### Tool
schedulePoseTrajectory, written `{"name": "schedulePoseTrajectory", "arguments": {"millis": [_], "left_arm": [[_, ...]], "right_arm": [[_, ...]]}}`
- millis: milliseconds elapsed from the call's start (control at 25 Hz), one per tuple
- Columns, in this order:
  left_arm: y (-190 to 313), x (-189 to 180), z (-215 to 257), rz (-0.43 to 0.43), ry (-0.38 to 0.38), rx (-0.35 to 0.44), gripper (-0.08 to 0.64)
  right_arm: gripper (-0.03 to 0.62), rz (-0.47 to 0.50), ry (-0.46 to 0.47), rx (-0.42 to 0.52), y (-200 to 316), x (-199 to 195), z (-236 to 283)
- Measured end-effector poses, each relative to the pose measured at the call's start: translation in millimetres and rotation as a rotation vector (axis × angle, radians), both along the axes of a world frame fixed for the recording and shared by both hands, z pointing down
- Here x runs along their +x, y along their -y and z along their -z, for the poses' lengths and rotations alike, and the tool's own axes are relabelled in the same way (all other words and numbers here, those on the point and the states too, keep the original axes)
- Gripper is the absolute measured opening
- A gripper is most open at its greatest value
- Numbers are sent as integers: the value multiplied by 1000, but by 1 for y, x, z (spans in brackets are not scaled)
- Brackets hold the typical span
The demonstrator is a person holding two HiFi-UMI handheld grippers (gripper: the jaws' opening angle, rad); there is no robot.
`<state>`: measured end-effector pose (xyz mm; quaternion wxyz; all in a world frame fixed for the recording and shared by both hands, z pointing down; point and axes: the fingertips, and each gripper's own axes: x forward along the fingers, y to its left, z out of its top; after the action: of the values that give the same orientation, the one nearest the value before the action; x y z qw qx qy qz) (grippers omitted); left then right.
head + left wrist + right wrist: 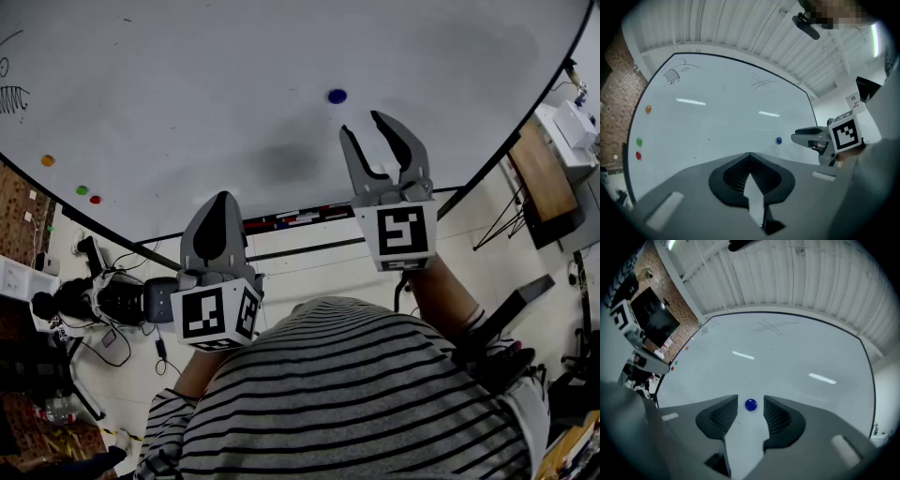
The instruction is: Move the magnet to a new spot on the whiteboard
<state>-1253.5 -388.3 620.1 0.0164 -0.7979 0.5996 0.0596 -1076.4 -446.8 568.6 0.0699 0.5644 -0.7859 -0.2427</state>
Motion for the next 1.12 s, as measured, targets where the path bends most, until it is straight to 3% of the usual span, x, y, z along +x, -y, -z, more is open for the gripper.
{"name": "schedulePoseTrajectory", "arguments": {"millis": [280, 480, 600, 840, 1120], "left_arm": [[33, -29, 0, -8, -12, -10, 17], [42, -34, 1, -17, -18, -15, 17], [41, -33, -2, -21, -19, -21, 17], [32, -33, -5, -6, -24, -27, 17], [8, -21, -1, 12, -19, -15, 17]], "right_arm": [[164, -111, -56, 4, 54, -17, -14], [150, -149, -2, 19, 70, -17, -20], [133, -172, -46, 20, 70, -14, -20], [124, -151, -28, 20, 66, -14, -17], [124, -89, 25, 60, 21, -4, -1]]}}
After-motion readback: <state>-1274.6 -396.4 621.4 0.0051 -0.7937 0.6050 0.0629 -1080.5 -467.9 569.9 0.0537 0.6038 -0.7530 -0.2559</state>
